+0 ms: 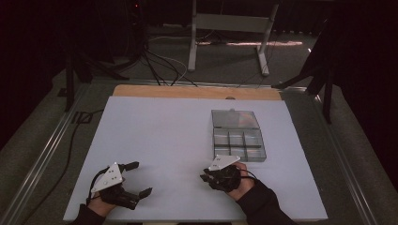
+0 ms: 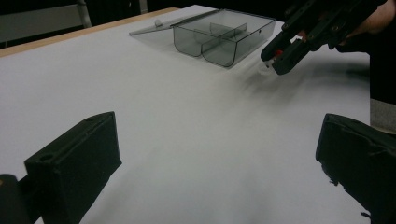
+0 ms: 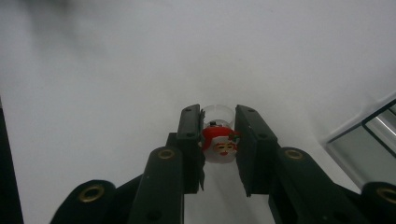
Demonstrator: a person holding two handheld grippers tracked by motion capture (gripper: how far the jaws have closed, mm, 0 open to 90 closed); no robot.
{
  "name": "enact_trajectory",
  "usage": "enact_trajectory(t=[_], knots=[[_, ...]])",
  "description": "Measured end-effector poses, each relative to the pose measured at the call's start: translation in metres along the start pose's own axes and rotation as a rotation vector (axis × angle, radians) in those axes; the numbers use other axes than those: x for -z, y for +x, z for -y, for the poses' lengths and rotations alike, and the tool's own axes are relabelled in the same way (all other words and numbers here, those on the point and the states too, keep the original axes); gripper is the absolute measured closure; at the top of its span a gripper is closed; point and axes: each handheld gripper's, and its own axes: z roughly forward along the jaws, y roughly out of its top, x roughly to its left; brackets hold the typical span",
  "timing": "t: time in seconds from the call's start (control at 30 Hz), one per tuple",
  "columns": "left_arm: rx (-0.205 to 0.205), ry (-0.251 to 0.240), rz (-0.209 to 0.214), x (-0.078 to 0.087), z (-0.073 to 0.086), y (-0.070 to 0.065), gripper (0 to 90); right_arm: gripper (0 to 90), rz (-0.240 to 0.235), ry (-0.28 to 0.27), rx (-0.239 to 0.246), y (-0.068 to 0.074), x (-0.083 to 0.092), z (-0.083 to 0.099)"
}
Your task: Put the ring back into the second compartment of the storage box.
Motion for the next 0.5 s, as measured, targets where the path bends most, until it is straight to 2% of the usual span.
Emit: enact_trajectory(t=[0.5], knots=[[0.000,-0.001,-0.002,0.0001,0.0001,0.0002,0.2,72.2,0.005,-0.007,-0.021,-0.0059,0.0096,-0.0070]])
